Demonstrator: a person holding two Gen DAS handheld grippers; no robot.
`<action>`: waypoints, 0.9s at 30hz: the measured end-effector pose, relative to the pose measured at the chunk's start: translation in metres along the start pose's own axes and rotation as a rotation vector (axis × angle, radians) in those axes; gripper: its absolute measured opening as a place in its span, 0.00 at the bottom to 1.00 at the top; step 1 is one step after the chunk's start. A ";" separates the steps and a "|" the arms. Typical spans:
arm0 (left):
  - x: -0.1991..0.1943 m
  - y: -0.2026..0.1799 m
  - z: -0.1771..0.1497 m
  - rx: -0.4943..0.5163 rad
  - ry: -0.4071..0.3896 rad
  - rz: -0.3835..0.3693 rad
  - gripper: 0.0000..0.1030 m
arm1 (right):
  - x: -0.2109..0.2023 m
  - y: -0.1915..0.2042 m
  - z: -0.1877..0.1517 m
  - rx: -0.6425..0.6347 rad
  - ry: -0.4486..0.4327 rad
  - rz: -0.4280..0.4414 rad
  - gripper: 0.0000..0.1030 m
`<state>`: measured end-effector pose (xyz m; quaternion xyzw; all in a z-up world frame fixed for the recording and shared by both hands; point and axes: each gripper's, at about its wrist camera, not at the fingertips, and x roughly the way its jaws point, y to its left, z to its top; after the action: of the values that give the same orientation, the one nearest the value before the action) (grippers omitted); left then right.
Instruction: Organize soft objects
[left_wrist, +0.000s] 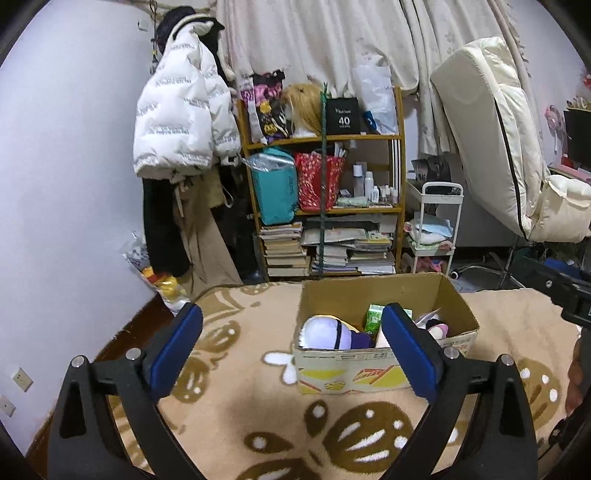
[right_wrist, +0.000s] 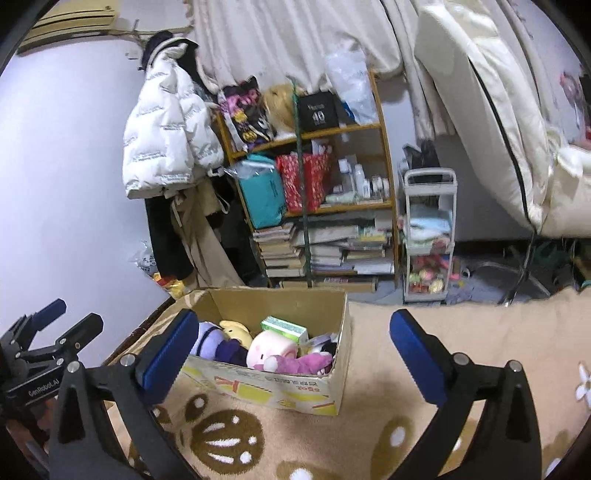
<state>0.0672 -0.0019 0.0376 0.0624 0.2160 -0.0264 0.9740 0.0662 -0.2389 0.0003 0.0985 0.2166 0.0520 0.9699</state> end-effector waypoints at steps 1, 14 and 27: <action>-0.008 0.001 0.001 -0.001 -0.010 0.004 0.98 | -0.006 0.002 0.002 -0.008 -0.006 0.001 1.00; -0.073 0.012 -0.006 -0.002 -0.044 0.012 0.99 | -0.082 0.011 -0.001 -0.036 -0.070 0.006 1.00; -0.075 0.017 -0.027 -0.015 0.002 0.029 0.99 | -0.088 0.008 -0.029 -0.064 -0.069 -0.003 1.00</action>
<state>-0.0107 0.0204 0.0465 0.0583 0.2164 -0.0109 0.9745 -0.0260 -0.2393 0.0124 0.0687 0.1816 0.0540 0.9795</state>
